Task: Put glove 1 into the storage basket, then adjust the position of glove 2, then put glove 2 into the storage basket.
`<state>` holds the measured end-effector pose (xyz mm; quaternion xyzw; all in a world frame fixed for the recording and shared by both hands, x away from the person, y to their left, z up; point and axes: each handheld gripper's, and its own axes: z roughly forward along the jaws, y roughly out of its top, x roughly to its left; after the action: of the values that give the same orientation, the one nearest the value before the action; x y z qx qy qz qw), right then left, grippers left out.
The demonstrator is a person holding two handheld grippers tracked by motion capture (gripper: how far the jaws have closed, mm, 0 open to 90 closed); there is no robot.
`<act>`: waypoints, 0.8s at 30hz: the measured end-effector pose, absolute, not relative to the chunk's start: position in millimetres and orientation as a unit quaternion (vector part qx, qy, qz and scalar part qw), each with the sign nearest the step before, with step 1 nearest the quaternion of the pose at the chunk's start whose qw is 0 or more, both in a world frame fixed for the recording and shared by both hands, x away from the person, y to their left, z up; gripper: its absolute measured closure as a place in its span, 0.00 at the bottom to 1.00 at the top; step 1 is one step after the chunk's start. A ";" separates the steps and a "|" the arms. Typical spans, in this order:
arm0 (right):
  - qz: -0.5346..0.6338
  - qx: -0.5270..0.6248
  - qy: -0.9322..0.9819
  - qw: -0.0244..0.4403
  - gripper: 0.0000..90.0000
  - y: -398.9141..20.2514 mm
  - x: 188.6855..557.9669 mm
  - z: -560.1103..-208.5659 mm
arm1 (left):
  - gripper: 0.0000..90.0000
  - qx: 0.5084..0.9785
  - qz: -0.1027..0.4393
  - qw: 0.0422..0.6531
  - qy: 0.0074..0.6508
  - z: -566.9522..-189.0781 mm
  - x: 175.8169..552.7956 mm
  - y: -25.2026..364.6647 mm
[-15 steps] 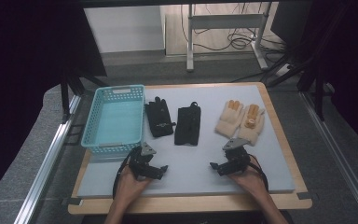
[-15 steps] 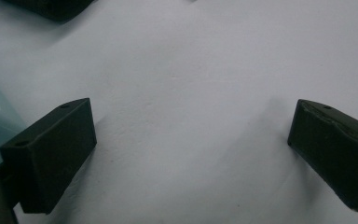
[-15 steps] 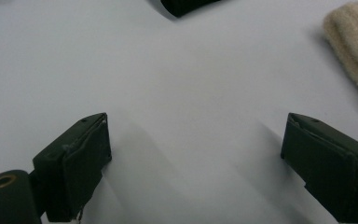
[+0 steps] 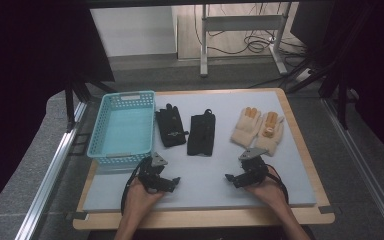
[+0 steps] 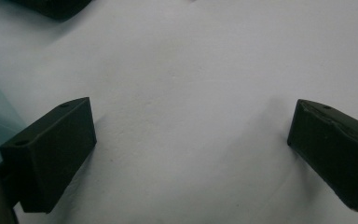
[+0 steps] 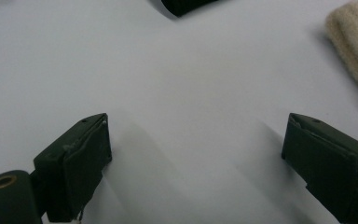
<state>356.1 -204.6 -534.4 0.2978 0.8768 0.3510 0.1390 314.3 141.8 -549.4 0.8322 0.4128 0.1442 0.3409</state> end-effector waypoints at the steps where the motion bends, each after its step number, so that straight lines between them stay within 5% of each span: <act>1: 0.351 0.298 0.877 0.139 0.08 -204.6 356.1 -534.4 | 0.01 0.831 0.143 0.342 0.414 -549.5 314.2 141.8; 24: 0.355 0.311 0.870 0.144 0.13 -205.4 354.9 -533.0 | 0.01 0.830 0.145 0.344 0.413 -550.0 313.5 142.0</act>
<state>354.9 -205.4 -533.0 0.3108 0.8696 0.3555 0.1441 313.5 142.0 -550.0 0.8303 0.4135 0.1454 0.3442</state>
